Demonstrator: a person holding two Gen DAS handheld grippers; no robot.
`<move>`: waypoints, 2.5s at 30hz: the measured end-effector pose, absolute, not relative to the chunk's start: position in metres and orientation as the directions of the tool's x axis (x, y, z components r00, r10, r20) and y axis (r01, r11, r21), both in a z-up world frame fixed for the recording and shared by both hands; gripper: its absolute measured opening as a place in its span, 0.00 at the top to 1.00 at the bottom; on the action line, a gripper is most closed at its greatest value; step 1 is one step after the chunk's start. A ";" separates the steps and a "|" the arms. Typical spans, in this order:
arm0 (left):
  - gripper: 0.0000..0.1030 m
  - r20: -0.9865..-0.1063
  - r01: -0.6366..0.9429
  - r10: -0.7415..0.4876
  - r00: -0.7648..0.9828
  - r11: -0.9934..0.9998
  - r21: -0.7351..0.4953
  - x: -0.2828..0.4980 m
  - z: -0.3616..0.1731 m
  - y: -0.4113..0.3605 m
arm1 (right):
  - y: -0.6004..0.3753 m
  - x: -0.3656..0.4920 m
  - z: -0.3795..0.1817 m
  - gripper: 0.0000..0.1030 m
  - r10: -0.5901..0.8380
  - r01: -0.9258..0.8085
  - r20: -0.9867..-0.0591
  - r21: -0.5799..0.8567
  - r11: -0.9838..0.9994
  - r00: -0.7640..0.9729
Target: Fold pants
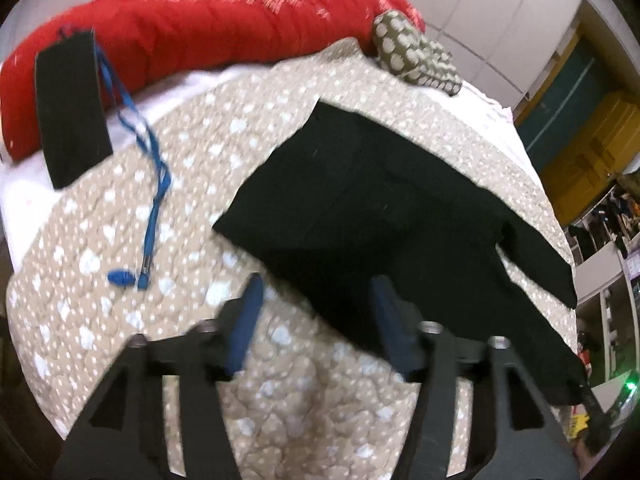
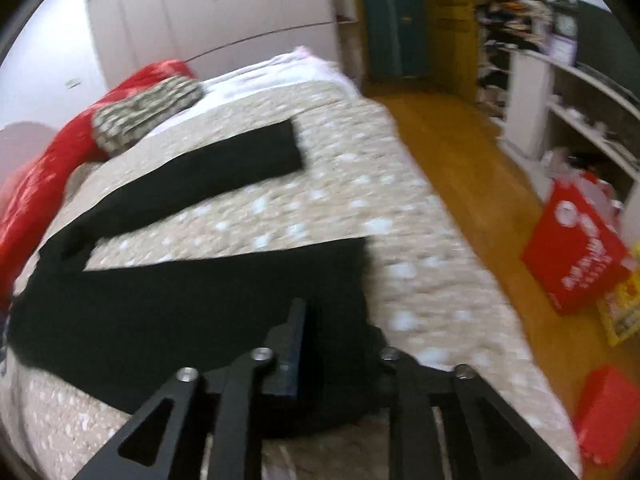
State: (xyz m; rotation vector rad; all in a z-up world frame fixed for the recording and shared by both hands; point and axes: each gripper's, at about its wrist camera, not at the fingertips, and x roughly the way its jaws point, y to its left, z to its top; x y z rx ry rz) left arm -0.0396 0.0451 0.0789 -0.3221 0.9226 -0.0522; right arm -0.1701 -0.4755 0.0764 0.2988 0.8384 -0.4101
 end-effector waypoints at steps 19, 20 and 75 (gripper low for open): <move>0.40 -0.814 -0.040 -0.079 0.576 0.991 -0.125 0.018 0.061 0.009 | -0.321 -0.062 0.074 0.76 0.261 -0.104 -0.770 0.248 0.963 0.582; 0.40 -0.825 -0.044 -0.074 0.560 0.992 -0.119 0.023 0.056 0.012 | -0.313 -0.055 0.066 0.75 0.267 -0.123 -0.789 0.239 0.963 0.553; 0.25 -0.736 -0.085 -0.064 0.674 0.983 -0.163 -0.024 0.104 0.046 | -0.213 -0.107 0.087 0.70 0.385 -0.382 -0.661 0.158 0.911 0.644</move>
